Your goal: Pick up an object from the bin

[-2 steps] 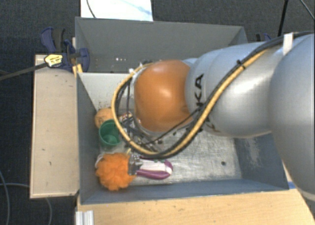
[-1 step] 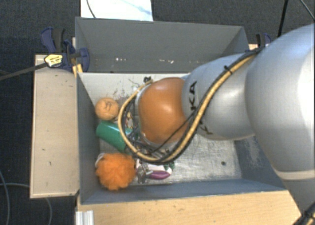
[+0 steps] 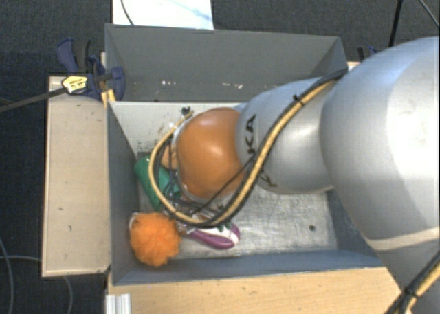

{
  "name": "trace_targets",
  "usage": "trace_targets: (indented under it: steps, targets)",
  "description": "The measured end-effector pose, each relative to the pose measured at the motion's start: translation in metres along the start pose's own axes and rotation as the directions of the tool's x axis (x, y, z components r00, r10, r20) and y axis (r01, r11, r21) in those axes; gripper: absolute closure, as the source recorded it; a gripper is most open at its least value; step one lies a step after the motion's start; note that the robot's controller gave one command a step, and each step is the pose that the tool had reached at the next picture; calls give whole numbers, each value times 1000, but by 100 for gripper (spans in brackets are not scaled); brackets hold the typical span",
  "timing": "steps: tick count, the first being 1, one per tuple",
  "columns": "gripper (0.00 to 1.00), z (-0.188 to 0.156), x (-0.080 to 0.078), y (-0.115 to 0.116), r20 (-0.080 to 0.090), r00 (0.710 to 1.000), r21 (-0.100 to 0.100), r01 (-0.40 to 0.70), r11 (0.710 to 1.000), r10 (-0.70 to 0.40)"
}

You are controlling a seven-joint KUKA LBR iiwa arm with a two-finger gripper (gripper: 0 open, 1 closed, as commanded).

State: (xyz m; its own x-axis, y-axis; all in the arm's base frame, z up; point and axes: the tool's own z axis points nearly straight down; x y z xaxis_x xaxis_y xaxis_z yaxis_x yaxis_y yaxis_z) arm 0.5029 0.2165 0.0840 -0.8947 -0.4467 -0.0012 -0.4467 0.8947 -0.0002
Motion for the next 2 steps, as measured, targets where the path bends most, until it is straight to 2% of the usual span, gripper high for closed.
trace_targets:
  steps: [1, 2]
  targets:
    - [100, 0, 0, 0, 0, 1000, 0, -2, 1000, 2]
    - [100, -77, -10, 1, 1, 999, -1, -35, 999, 35]
